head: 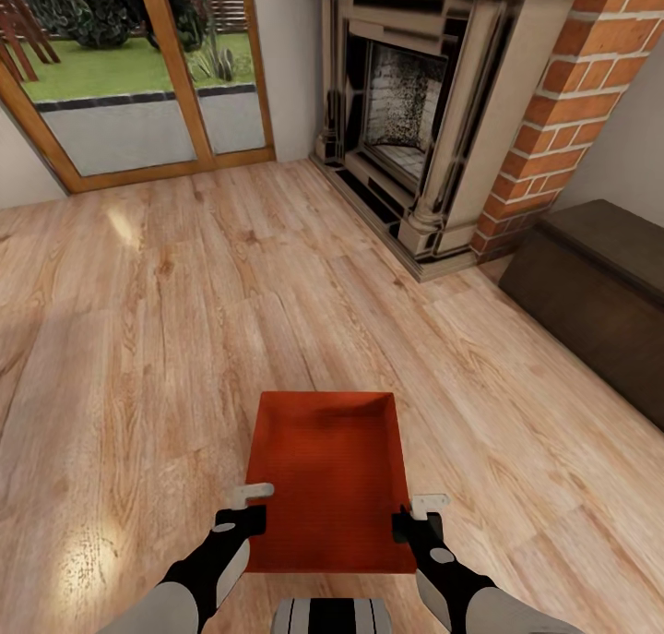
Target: Move the two storage containers from the living room to the garage. In the garage, place one container on the floor and stack the other container on top of it (either order is fine).
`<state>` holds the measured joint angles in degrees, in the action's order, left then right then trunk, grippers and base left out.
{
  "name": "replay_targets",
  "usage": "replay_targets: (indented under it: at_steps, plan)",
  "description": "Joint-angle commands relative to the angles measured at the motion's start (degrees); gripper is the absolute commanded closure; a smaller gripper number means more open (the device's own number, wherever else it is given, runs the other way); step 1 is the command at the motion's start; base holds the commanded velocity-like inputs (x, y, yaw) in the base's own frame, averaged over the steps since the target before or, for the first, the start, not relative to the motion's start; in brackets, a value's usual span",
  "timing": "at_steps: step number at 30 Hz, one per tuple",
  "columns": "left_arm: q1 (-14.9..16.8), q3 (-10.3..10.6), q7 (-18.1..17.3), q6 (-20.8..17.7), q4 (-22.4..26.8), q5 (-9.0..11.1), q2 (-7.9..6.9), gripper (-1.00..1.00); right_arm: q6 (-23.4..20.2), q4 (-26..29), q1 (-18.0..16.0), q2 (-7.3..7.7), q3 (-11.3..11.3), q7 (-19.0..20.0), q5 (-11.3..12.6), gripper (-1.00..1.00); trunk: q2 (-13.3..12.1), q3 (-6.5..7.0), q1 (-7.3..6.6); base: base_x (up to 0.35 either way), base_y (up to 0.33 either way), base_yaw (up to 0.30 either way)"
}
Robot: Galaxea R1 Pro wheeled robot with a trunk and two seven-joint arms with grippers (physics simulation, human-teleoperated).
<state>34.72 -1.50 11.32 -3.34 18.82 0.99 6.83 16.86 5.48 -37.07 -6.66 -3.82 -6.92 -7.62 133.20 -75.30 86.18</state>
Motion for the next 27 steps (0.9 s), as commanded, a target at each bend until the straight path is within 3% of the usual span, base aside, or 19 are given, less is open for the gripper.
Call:
replay_targets:
  at_steps: [1, 4, 27]
  plan:
    - [0.0, -0.42, 0.49, -0.41, 0.16, -0.38, 0.06, 1.0, 0.2, -0.12, -0.02, -0.02, -0.57, -0.26, -0.2, 1.0, 0.01, -0.04, 0.0, 0.0, 0.0, 0.0]
    - [-0.01, -0.51, 0.84, -0.44, 0.16, -0.46, 0.1, 1.0, 0.2, -0.12, -0.02, -0.06, -0.56, -0.27, -0.2, 1.0, 0.01, -0.04, 0.0, 0.0, 0.0, 0.0]
    - [-0.02, -0.53, 0.9, -0.27, 0.07, -0.38, 0.1, 1.0, 0.2, -0.12, -0.02, -0.19, -0.57, -0.29, -0.2, 1.0, -9.21, 4.09, -5.06, 0.0, 0.0, 0.0]
